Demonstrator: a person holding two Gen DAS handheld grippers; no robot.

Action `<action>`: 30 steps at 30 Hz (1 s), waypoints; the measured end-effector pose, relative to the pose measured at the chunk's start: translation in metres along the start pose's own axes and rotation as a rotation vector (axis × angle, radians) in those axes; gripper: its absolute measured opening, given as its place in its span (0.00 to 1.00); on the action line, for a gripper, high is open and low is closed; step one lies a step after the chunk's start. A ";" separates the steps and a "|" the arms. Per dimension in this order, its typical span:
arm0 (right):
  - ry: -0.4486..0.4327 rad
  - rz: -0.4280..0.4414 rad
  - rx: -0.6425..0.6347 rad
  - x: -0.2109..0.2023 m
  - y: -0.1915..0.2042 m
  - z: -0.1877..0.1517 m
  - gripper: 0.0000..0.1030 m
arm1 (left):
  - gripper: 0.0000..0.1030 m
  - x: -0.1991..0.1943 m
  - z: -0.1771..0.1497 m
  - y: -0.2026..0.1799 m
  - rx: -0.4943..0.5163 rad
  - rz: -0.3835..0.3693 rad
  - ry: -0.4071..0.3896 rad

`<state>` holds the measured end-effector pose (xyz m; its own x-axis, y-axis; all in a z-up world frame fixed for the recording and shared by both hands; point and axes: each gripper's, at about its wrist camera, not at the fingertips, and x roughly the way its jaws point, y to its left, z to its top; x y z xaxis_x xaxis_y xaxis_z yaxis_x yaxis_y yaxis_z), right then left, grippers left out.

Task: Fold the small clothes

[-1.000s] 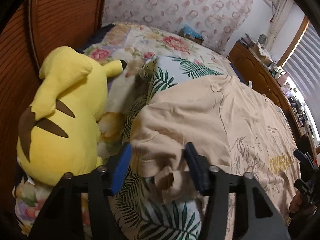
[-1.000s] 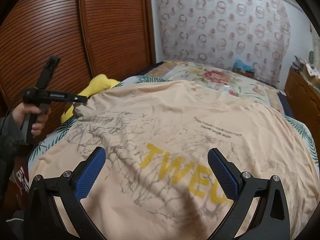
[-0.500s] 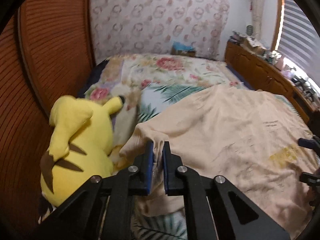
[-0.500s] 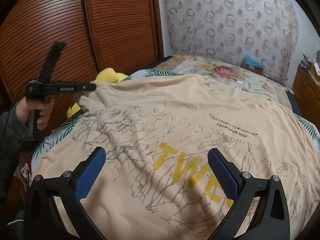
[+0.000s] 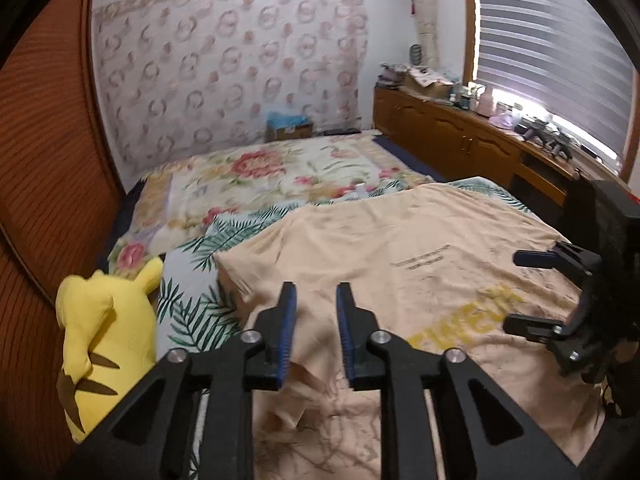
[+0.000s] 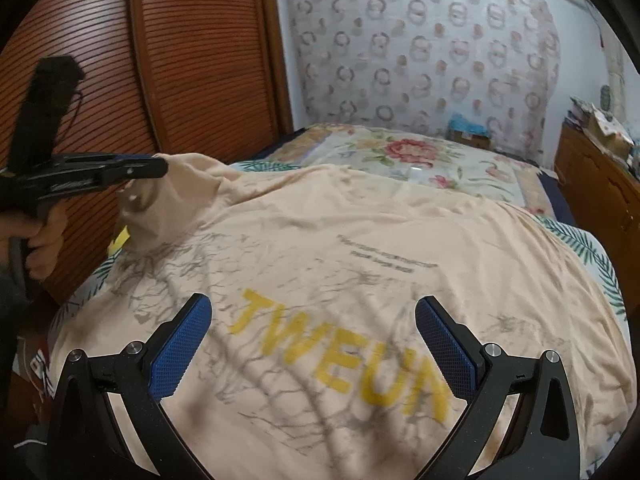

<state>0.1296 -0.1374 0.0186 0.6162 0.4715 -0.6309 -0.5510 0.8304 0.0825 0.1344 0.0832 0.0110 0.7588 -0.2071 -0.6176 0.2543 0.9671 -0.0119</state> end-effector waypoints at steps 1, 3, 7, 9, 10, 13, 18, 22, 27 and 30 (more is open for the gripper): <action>0.001 -0.005 0.004 -0.001 -0.003 -0.001 1.00 | 0.23 -0.002 0.000 -0.001 0.006 0.001 -0.001; 0.001 -0.012 0.007 -0.002 -0.005 -0.002 1.00 | 0.26 -0.006 -0.001 -0.002 0.013 0.011 0.001; -0.003 -0.018 0.013 -0.002 -0.010 -0.002 1.00 | 0.27 -0.006 -0.014 0.007 0.002 0.046 0.020; -0.005 -0.016 0.012 -0.001 -0.010 -0.002 0.99 | 0.27 -0.002 -0.029 0.017 -0.030 0.067 0.046; -0.006 -0.012 0.006 0.000 -0.009 -0.001 0.96 | 0.27 0.001 -0.035 0.022 -0.043 0.075 0.060; 0.003 0.006 -0.017 0.004 -0.003 0.000 0.87 | 0.27 0.014 -0.057 0.038 -0.076 0.108 0.114; -0.002 0.014 -0.086 0.011 0.015 0.005 0.72 | 0.27 0.035 -0.086 0.052 -0.115 0.136 0.185; -0.018 0.021 -0.124 0.017 0.029 0.014 0.66 | 0.27 0.042 -0.093 0.052 -0.116 0.127 0.200; -0.022 0.049 -0.141 0.027 0.040 0.023 0.66 | 0.29 0.041 -0.096 0.050 -0.109 0.121 0.191; 0.000 0.094 -0.149 0.034 0.046 0.028 0.66 | 0.33 0.042 -0.095 0.060 -0.141 0.103 0.193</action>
<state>0.1408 -0.0748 0.0221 0.5583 0.5446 -0.6259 -0.6834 0.7296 0.0253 0.1244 0.1470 -0.0900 0.6441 -0.0869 -0.7600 0.0852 0.9955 -0.0416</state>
